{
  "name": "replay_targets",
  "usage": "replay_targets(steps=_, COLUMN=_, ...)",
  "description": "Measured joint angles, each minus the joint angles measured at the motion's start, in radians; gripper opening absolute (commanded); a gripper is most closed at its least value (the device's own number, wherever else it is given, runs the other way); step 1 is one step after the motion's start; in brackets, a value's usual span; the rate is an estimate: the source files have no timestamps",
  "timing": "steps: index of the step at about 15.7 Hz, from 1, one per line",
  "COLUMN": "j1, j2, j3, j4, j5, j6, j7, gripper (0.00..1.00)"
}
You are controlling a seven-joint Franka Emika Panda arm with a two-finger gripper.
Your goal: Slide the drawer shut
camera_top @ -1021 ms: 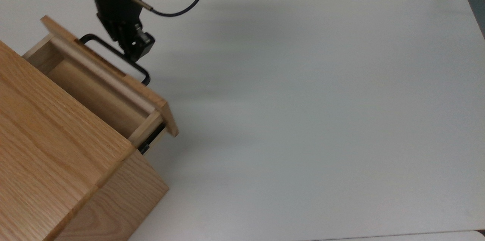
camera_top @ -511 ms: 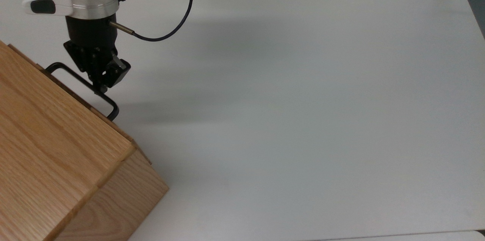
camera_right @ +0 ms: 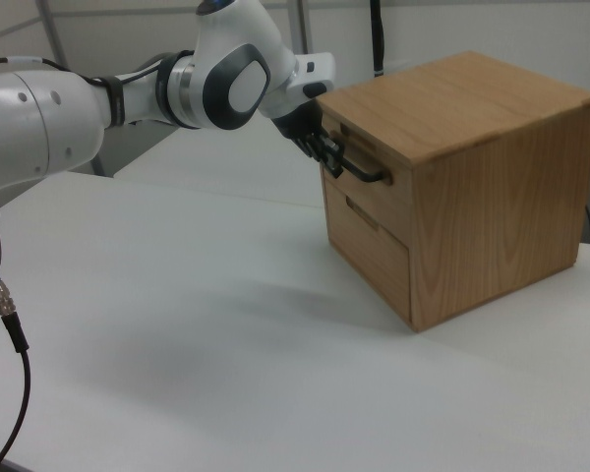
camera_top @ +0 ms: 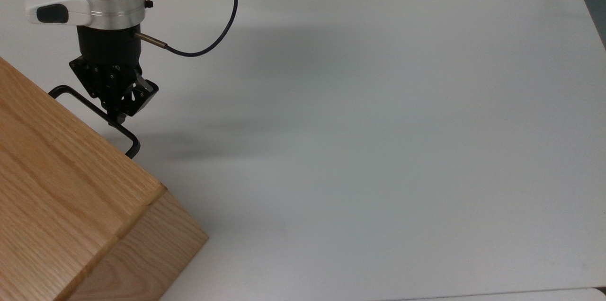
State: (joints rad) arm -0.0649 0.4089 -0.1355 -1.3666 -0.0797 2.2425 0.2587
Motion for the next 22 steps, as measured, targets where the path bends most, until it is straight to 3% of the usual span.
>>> replay_targets(steps=2, j1=-0.001, j2=-0.004, j3=0.0, j4=0.0, j5=0.0, j6=-0.016, j7=-0.007, gripper=0.35)
replay_targets(steps=6, j1=-0.003, j2=-0.089, j3=0.029, j4=-0.007, j5=0.002, j6=-0.285, j7=-0.06, gripper=0.57)
replay_targets(steps=9, j1=0.002, j2=-0.194, j3=0.086, j4=-0.04, j5=0.011, j6=-0.509, j7=-0.124, gripper=1.0)
replay_targets(steps=15, j1=0.066, j2=-0.34, j3=0.098, j4=-0.169, j5=0.03, j6=-0.616, j7=-0.22, gripper=1.0)
replay_targets(steps=22, j1=0.065, j2=-0.382, j3=0.097, j4=-0.184, j5=0.049, j6=-0.63, j7=-0.248, gripper=1.0)
